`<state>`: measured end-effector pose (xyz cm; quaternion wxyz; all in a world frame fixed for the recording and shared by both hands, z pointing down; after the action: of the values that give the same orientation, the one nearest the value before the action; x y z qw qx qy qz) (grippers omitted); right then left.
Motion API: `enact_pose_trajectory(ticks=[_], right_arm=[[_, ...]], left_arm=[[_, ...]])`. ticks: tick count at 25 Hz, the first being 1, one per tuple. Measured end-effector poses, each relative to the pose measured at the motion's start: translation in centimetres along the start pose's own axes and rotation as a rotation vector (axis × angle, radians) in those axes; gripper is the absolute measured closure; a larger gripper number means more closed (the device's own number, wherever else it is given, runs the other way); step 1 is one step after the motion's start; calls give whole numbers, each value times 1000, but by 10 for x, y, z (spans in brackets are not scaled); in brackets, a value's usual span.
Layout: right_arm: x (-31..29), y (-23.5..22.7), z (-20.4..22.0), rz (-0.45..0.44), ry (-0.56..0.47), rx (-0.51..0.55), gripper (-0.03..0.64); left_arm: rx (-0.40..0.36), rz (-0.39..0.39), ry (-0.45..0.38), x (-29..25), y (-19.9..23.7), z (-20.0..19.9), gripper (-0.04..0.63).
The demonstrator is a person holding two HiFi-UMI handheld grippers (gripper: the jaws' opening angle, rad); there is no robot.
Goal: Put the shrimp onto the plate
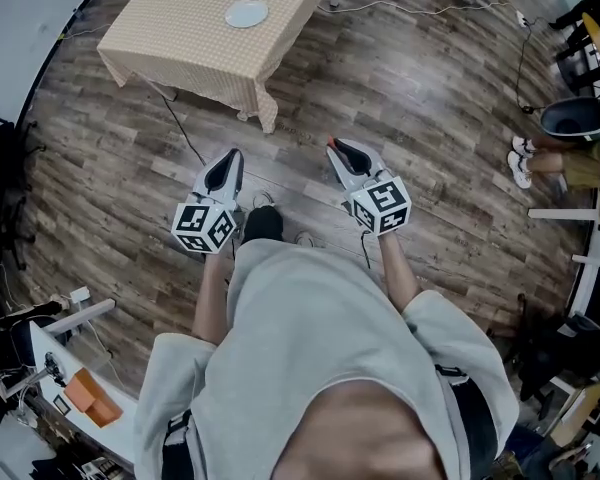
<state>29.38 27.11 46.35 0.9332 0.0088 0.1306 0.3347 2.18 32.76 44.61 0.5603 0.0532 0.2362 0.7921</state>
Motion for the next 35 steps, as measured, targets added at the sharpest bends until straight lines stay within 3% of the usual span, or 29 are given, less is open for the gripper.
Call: enact_pose_trajectory(ticks=[9,17,35], right_arm=[[-22,-18,4,-2,25,1,563],[-75,-33,6,-11,54,8,563],[-287,-99,-48,-17,107,-9,563]], left_arm=[[13,28,11,-32,15,-2,586],[41,27,15,-68,59,-11,586],[72,50,59,-196,207,-117,586]])
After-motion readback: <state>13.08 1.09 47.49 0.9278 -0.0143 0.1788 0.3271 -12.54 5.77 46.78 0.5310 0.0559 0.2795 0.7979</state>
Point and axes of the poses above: the fingertips, and each gripper's own axes: x backward along the fingers, y to its left, z out of its underside, the point moved 8 cm from there along x, backward along the fingers, and after that the axes turned 13 degrees about x, right-handed, at the moved point
